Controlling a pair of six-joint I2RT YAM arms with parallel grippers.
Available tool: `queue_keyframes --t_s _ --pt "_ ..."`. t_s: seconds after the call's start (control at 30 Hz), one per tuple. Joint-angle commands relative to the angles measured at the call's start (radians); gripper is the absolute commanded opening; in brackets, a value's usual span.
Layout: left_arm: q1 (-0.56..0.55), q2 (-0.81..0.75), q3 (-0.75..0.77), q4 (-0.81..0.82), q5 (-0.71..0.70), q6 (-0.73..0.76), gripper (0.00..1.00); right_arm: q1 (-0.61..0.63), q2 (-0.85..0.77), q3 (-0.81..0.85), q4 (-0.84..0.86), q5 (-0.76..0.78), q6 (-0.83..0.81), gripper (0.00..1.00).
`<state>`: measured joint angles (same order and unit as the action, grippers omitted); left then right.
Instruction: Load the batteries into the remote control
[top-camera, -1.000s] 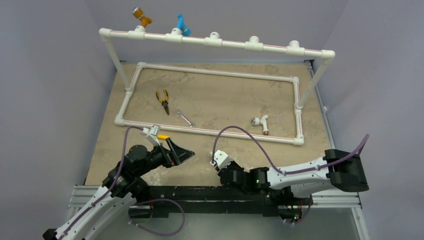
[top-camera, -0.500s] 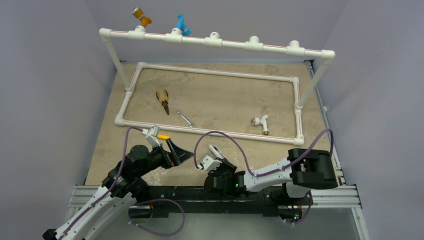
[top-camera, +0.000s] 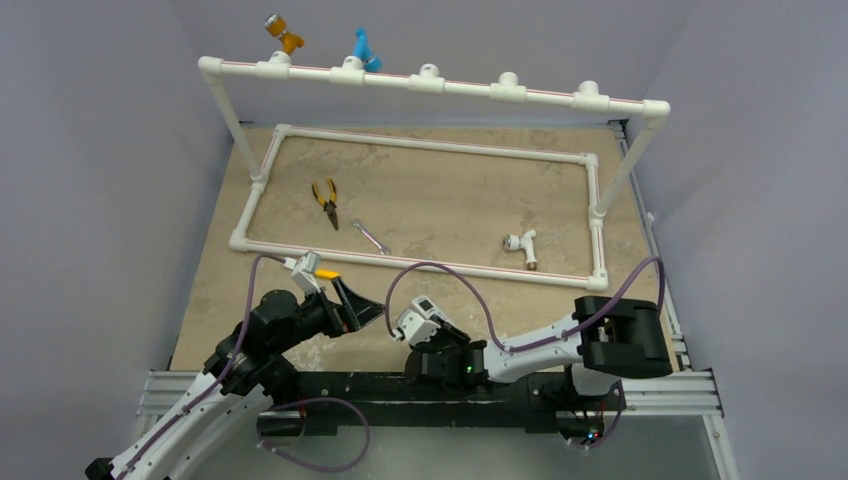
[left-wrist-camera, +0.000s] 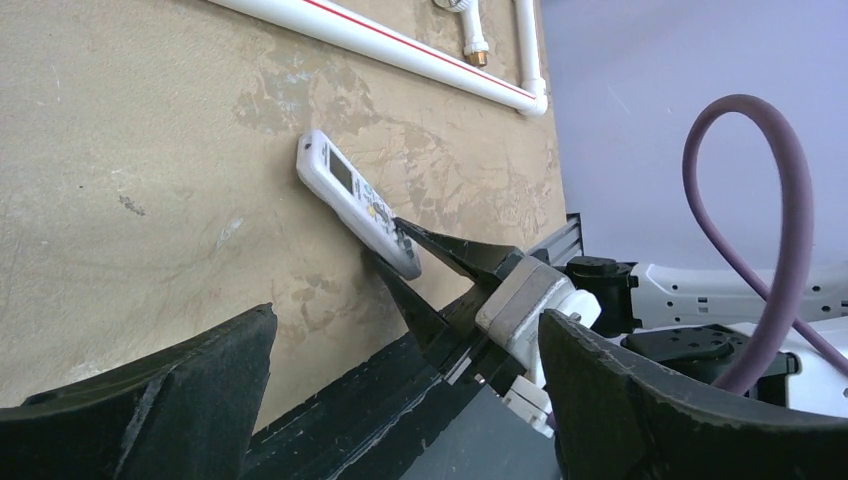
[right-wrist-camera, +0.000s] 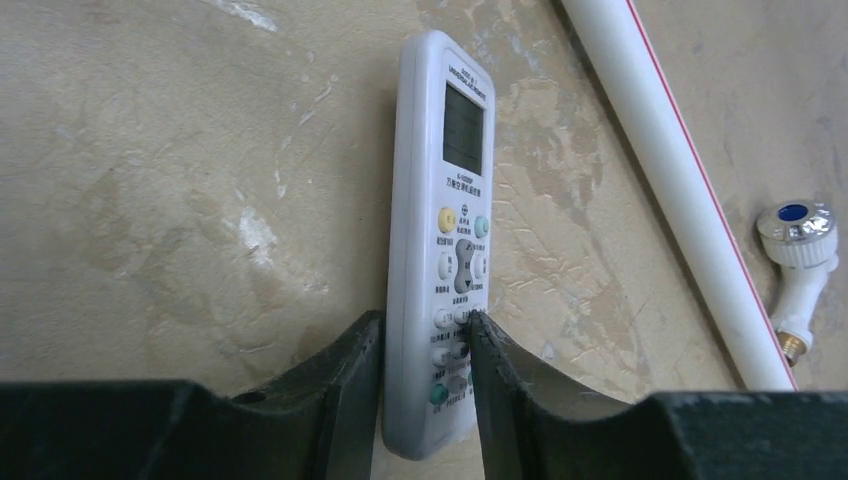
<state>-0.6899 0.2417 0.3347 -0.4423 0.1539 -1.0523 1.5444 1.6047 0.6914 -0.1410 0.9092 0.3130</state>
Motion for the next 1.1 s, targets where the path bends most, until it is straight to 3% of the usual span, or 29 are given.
queue_keyframes --t_s 0.0,0.2,0.37,0.63,0.83,0.93,1.07 --pt "-0.004 -0.008 0.013 0.031 0.005 0.017 1.00 0.004 -0.083 -0.012 0.006 -0.115 0.038 0.38" --pt "-0.003 -0.012 0.013 0.030 0.008 0.017 1.00 0.004 -0.212 -0.037 0.036 -0.172 0.045 0.54" --pt "-0.003 -0.014 0.020 0.017 0.002 0.025 1.00 -0.045 -0.355 -0.119 0.148 -0.246 0.047 0.73" --pt "-0.003 0.012 0.046 -0.008 -0.006 0.053 1.00 -0.468 -0.611 -0.348 0.397 -0.701 0.251 0.81" --pt "-0.004 0.047 0.085 -0.046 -0.020 0.082 1.00 -0.840 -0.825 -0.539 0.468 -1.005 0.431 0.88" --pt "-0.004 0.054 0.105 -0.093 -0.045 0.099 1.00 -0.919 -0.932 -0.575 0.384 -1.030 0.449 0.90" --pt "-0.003 0.031 0.121 -0.160 -0.089 0.122 1.00 -0.924 -1.070 -0.570 0.213 -0.937 0.435 0.92"
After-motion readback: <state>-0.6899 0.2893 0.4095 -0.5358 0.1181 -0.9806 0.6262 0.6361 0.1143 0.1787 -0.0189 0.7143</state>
